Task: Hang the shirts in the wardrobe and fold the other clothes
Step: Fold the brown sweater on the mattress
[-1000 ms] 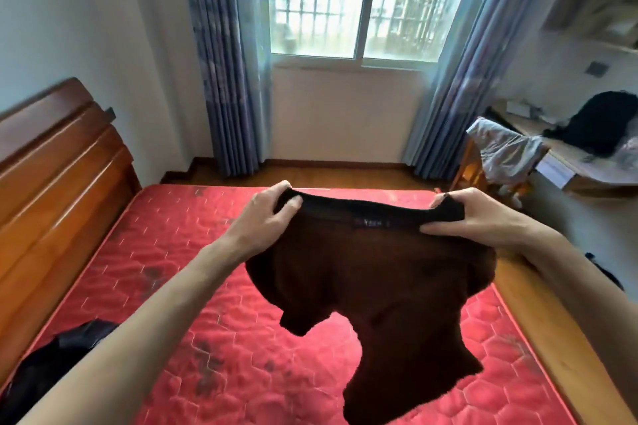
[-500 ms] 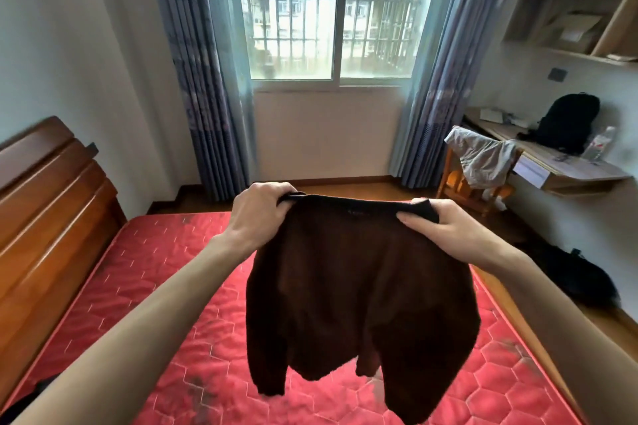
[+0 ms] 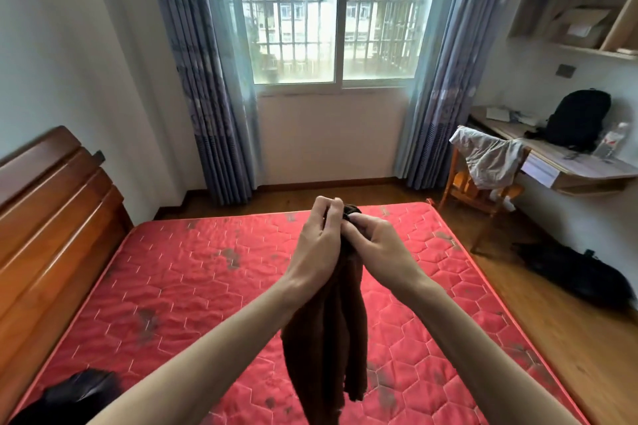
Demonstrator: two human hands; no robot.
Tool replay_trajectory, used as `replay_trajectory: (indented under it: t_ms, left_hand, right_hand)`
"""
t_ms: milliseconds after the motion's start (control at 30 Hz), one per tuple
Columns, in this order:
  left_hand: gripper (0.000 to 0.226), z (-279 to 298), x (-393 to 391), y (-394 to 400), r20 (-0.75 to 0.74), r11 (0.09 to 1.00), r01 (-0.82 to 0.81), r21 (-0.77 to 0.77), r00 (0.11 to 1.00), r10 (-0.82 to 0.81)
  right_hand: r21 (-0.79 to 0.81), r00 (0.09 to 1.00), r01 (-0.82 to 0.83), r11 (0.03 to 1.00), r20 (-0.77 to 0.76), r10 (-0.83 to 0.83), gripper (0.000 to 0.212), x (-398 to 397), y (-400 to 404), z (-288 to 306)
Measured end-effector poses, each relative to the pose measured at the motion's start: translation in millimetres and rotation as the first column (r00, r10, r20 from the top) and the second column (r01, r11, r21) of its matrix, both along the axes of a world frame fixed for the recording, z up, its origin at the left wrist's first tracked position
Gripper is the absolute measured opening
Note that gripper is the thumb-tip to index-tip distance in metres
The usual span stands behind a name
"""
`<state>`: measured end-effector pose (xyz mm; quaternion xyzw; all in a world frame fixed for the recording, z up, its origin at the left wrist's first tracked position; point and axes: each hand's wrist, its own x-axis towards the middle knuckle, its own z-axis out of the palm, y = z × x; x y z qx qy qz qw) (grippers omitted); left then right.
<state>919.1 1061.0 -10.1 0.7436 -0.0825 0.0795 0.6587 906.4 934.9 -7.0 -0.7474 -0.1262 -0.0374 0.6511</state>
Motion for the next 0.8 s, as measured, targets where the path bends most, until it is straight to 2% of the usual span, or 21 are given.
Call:
replay_trajectory:
  t_ms: [100, 200, 300, 333, 400, 433, 500, 567, 667, 700, 733, 800]
  left_hand:
    - [0.022, -5.1, 8.9, 4.5, -0.004, 0.999, -0.022, -0.031, 1.000, 0.022]
    - [0.025, -8.4, 23.0, 19.9, -0.096, 0.985, -0.090, -0.150, 0.992, 0.077]
    - [0.025, -7.3, 26.6, 35.1, -0.208, 0.975, -0.055, -0.216, 0.978, 0.009]
    - [0.025, -4.7, 26.4, 38.0, -0.224, 0.973, -0.016, -0.230, 0.974, -0.037]
    - [0.026, 1.5, 27.6, 42.7, -0.219, 0.970, 0.065, -0.235, 0.969, -0.118]
    - [0.026, 4.9, 28.5, 44.8, -0.205, 0.969, 0.106, -0.225, 0.967, -0.153]
    - [0.028, 9.9, 29.2, 47.8, -0.191, 0.966, 0.170, -0.194, 0.960, -0.207]
    - [0.030, 12.4, 29.2, 51.8, -0.192, 0.966, 0.212, -0.149, 0.952, -0.239]
    - [0.035, 18.2, 22.4, 66.4, -0.230, 0.959, 0.246, -0.141, 0.934, -0.273]
    - [0.032, 19.6, 19.8, 74.9, -0.214, 0.965, 0.255, -0.061, 0.941, -0.262]
    - [0.025, 19.9, 17.8, 84.4, -0.182, 0.964, 0.254, 0.081, 0.954, -0.236]
    - [0.035, 13.8, 18.6, 100.8, -0.141, 0.910, 0.237, 0.340, 0.970, -0.200]
  right_hand:
    - [0.018, 0.994, -0.102, 0.995, -0.041, 0.103, 0.036, -1.0, 1.7, 0.3]
    - [0.016, 0.978, -0.197, 0.980, -0.068, 0.198, 0.040, -0.4, -7.5, -3.6]
    - [-0.125, 0.989, 0.036, 0.992, 0.147, -0.017, 0.050, 18.5, -34.4, -5.6]
    - [-0.149, 0.988, 0.027, 0.988, 0.154, -0.004, 0.058, 26.9, -41.6, -6.0]
    - [-0.159, 0.976, -0.213, 0.964, 0.002, 0.216, 0.076, 40.3, -46.6, -5.8]
    - [-0.155, 0.937, -0.346, 0.925, -0.109, 0.332, 0.077, 45.6, -43.2, -6.1]
    - [-0.188, 0.885, -0.459, 0.868, -0.183, 0.428, 0.061, 53.2, -31.0, -8.8]
    - [-0.260, 0.911, -0.413, 0.873, -0.098, 0.401, 0.040, 56.5, -16.4, -12.0]
    - [-0.295, 0.932, -0.327, 0.898, 0.061, 0.359, 0.023, 59.9, -6.3, -18.6]
    - [-0.299, 0.939, -0.281, 0.912, 0.111, 0.326, 0.016, 61.5, -6.4, -19.5]
    - [-0.293, 0.947, -0.234, 0.927, 0.146, 0.285, 0.010, 65.0, -7.8, -20.6]
    - [-0.310, 0.955, -0.142, 0.940, 0.208, 0.213, 0.013, 70.7, -9.6, -18.1]
